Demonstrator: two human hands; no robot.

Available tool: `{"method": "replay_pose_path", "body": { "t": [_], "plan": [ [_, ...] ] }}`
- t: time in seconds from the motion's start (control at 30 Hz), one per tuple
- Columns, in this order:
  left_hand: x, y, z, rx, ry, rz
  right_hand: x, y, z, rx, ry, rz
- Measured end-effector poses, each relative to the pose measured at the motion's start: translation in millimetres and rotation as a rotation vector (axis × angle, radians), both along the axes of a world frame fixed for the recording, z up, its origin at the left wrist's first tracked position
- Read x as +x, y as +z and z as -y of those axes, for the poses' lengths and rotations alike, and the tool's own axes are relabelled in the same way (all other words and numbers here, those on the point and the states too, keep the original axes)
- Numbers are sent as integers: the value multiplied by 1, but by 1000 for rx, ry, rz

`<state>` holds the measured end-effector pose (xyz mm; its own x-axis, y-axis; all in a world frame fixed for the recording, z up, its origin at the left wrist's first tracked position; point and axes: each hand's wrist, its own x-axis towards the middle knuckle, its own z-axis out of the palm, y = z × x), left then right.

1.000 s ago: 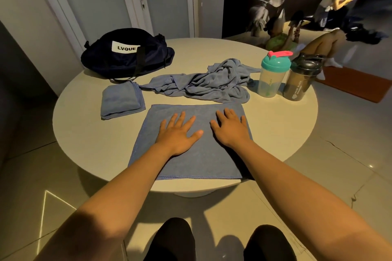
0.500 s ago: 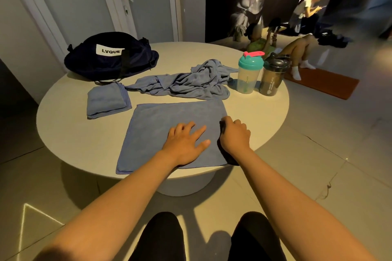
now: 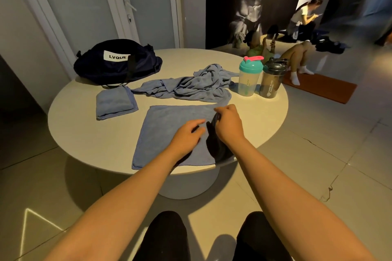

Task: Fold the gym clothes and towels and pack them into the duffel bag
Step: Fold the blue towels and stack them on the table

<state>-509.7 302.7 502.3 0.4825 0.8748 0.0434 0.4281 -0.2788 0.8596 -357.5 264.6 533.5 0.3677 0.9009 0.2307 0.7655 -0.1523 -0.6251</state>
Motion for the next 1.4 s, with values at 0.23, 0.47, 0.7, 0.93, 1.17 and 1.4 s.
{"method": "replay_pose_path", "body": {
  "t": [0.23,0.47,0.7,0.93,1.17,1.4],
  "plan": [
    [-59,14,-20,-333,304,475,-80,40,-32,-222,526,-306],
    [-121,1,-35,-228,420,208,-99,7,-37,5,184,-528],
    [-129,0,-14,-31,427,37,-95,-28,-30,-209,470,51],
    [-93,7,-5,-86,186,84,-52,-53,-31,-96,317,422],
    [-79,-11,8,52,74,54,-47,-62,-6,112,269,25],
    [-77,-24,12,284,245,76,-47,-69,4,171,350,130]
  ]
}}
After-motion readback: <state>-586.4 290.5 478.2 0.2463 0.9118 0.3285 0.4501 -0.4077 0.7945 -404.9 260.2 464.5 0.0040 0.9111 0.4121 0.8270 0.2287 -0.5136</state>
